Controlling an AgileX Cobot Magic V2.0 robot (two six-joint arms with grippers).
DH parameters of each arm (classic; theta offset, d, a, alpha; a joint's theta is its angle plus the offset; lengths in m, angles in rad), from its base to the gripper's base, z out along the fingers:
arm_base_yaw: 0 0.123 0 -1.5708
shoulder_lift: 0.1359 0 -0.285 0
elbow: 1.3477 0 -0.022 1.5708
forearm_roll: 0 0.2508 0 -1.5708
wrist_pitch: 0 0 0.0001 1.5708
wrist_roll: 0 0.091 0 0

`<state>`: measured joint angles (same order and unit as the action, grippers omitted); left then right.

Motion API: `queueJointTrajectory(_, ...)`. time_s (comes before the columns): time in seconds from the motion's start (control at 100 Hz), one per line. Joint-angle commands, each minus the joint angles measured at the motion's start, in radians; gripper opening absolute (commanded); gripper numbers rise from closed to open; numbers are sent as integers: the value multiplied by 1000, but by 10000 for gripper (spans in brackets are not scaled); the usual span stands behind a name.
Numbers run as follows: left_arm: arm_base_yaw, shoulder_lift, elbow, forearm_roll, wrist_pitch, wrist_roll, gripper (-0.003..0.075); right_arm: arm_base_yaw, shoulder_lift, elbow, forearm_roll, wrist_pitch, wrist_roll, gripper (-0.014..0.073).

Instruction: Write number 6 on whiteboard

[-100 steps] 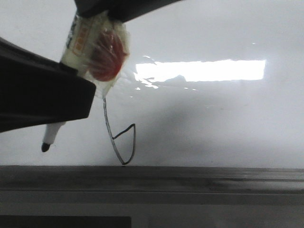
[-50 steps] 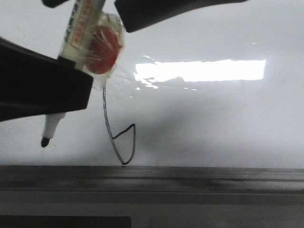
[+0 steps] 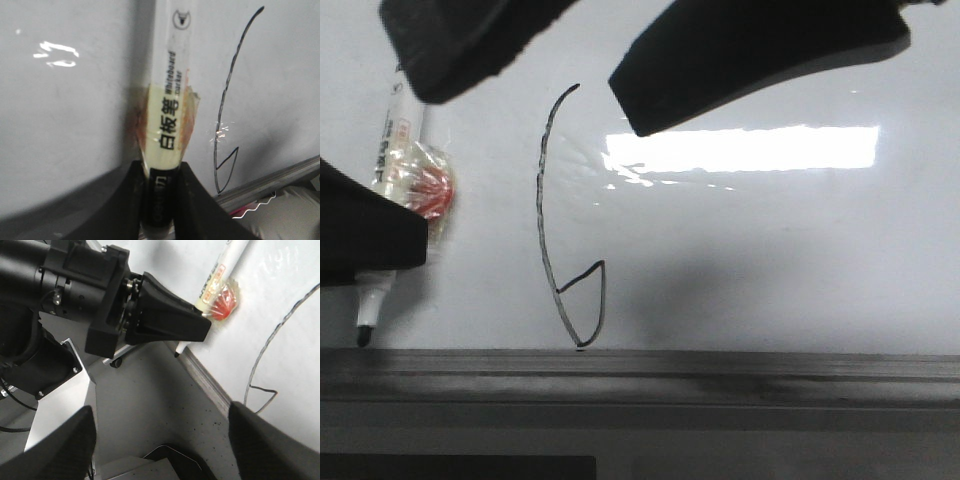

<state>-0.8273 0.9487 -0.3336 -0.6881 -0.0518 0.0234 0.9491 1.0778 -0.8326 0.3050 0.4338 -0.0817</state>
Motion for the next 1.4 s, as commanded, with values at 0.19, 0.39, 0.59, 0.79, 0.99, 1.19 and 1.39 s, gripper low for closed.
queueJointTrajectory(0.19, 1, 0, -35, 89, -58, -2, 129, -4, -25, -37, 3, -55, 3, 489)
queueJointTrajectory(0.39, 1, 0, -35, 49, -110, -5, 442, -4, -25, -37, 3, -55, 3, 489)
queueJointTrajectory(0.59, 1, -12, -35, 33, -105, -6, 452, -4, -25, -37, 3, -55, 7, 481)
queueJointTrajectory(0.79, 1, -136, -35, 40, -98, -4, 365, -4, -65, -35, -14, -51, 38, 61)
queueJointTrajectory(0.99, 1, -345, -35, 152, -79, 1, -15, -4, -205, 17, -97, -111, 38, -64)
queueJointTrajectory(1.19, 1, -520, -35, 341, -16, 9, -19, -4, -414, 150, -145, -214, 38, -64)
queueJointTrajectory(1.39, 1, -660, 27, 441, 0, 29, -19, -4, -681, 345, -178, -368, 33, -64)
